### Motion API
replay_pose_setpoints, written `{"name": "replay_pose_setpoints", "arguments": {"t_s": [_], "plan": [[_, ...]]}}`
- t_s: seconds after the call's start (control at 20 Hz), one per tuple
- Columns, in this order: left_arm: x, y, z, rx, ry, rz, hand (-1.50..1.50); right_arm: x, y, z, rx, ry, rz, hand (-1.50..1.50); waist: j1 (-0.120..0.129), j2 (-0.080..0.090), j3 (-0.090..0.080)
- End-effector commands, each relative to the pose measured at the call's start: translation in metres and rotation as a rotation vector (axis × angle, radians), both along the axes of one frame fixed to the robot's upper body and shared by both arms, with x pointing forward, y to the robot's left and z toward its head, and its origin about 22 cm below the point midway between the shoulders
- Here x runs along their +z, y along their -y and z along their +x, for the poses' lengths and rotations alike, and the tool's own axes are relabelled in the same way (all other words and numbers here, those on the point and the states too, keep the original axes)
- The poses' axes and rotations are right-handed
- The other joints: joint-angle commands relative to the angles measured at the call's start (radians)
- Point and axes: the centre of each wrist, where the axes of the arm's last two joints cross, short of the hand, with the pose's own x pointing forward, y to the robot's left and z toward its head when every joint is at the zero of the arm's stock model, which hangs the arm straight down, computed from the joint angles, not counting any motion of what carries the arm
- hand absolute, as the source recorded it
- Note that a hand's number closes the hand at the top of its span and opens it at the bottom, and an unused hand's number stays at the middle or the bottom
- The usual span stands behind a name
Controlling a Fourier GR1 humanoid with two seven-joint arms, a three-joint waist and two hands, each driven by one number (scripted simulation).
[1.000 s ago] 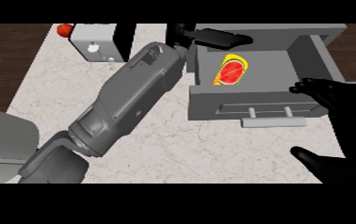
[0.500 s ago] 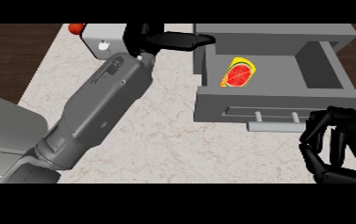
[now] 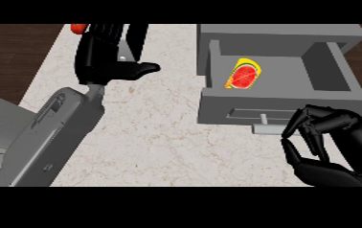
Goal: Pick up the cup, place it into the drawer and close the drawer
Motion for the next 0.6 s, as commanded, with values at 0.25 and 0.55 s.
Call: {"name": "replay_pose_setpoints", "arguments": {"t_s": [0.25,0.55], "plan": [[-0.006,-0.067,-0.043,-0.007,-0.016,-0.007,-1.5,-0.021,-0.01,0.008,0.047,0.088,-0.426,1.5,0.008,0.0,0.0],[-0.029,-0.104,-0.066,0.008,-0.018,-0.012,-1.5,-0.07,-0.031,0.039,0.051,0.09,-0.593,1.5,-0.003,0.008,0.0]]}}
